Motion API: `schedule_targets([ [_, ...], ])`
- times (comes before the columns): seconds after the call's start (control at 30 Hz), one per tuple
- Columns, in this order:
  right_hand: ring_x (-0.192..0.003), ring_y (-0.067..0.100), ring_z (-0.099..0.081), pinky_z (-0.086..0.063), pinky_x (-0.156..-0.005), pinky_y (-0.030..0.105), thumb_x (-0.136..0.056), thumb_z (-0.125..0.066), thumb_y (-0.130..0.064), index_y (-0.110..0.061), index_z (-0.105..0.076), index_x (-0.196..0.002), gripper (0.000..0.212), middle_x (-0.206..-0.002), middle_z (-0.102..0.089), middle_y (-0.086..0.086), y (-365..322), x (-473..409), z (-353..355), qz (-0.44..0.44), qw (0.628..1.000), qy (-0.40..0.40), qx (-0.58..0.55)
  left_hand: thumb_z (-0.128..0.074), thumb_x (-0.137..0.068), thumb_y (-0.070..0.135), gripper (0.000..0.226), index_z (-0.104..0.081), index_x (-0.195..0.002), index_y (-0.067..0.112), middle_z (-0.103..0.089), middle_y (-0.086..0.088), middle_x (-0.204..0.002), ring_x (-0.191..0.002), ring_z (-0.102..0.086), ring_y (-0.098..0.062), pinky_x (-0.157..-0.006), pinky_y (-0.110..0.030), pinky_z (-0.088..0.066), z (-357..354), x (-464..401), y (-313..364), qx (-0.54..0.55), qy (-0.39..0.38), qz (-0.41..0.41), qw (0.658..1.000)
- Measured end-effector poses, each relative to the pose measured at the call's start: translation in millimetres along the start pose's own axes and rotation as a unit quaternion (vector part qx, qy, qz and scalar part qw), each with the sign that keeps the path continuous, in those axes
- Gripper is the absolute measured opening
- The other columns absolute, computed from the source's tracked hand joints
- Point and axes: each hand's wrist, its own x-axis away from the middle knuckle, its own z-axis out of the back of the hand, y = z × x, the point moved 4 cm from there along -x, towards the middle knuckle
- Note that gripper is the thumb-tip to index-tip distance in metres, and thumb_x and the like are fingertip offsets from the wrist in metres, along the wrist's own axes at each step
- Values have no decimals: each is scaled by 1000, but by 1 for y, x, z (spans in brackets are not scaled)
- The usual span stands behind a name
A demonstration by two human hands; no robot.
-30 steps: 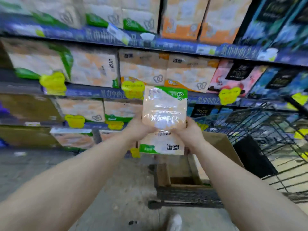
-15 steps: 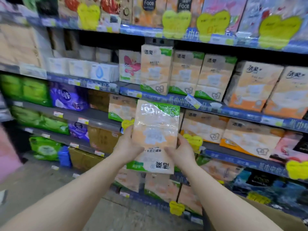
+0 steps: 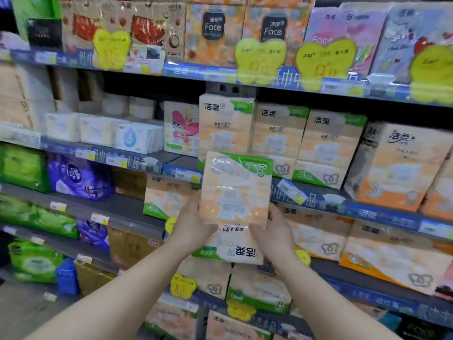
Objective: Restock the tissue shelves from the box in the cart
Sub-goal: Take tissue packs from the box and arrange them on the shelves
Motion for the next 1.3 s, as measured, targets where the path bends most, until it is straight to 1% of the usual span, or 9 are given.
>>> schedule_targets([
  [0.17,-111,16,-57,-42,-77,27,-87,-61,-23,-28,-44,-136,53,-121,-59,-13,-10,-52,32,14,999,43,30,-76,-74,12,79,-35,-139,31,-49,16,-114,-109,-53,-12,-87,-31,-47,-20,-58,29,2,4,-65,998],
  [0.3,-100,12,-55,-42,-76,26,-88,-61,-19,-28,-46,-132,47,-98,-53,-21,-28,-73,74,39,993,105,23,-75,-77,15,83,-29,-144,33,-42,18,-117,-106,-44,-5,-84,-26,-40,-37,-93,64,22,4,-130,991],
  [0.5,-102,13,-59,-46,-69,22,-87,-64,-21,-25,-40,-139,57,-117,-56,-12,-32,-94,116,67,971,229,28,-76,-75,21,85,-27,-141,39,-46,5,-136,-123,-47,-16,-99,-39,-46,-66,-142,106,54,-22,-206,977],
  [0.63,-104,12,-57,-46,-81,28,-87,-64,-14,-21,-40,-136,55,-113,-56,-13,-33,-108,126,88,960,267,4,-77,-72,11,82,-33,-140,27,-48,3,-136,-123,-45,-15,-95,-28,-40,-79,-160,126,77,-15,-248,966],
  [0.8,-99,3,-48,-42,-85,22,-87,-63,-7,-17,-39,-137,57,-99,-41,-33,-21,-129,131,94,958,272,-5,-77,-71,9,79,-38,-138,24,-47,8,-124,-110,-45,-5,-90,-24,-39,-97,-168,128,96,3,-264,960],
  [0.93,-104,8,-52,-42,-84,19,-86,-64,-7,-22,-39,-137,58,-112,-48,-19,-1,-142,133,101,962,253,-8,-78,-72,6,77,-39,-137,23,-45,21,-110,-105,-46,0,-91,-25,-43,-109,-168,123,89,11,-235,968],
  [1.07,-109,5,-48,-38,-81,14,-89,-64,-10,-22,-33,-143,63,-115,-43,-21,21,-148,130,85,975,208,-2,-77,-76,11,77,-34,-138,28,-49,9,-125,-116,-49,-13,-99,-35,-43,-122,-169,111,38,2,-215,976],
  [1.17,-117,5,-46,-35,-80,6,-91,-62,-14,-22,-28,-148,66,-122,-45,-15,30,-153,127,79,980,184,-9,-75,-78,10,75,-35,-139,29,-45,15,-121,-114,-46,-7,-96,-28,-40,-124,-170,109,22,-11,-199,980],
  [1.3,-127,12,-48,-39,-89,18,-91,-62,-14,-28,-26,-149,70,-131,-50,-12,43,-166,128,62,986,152,-27,-75,-78,9,68,-40,-132,31,-49,21,-110,-99,-51,-1,-78,-16,-44,-125,-174,113,44,-29,-180,982],
])
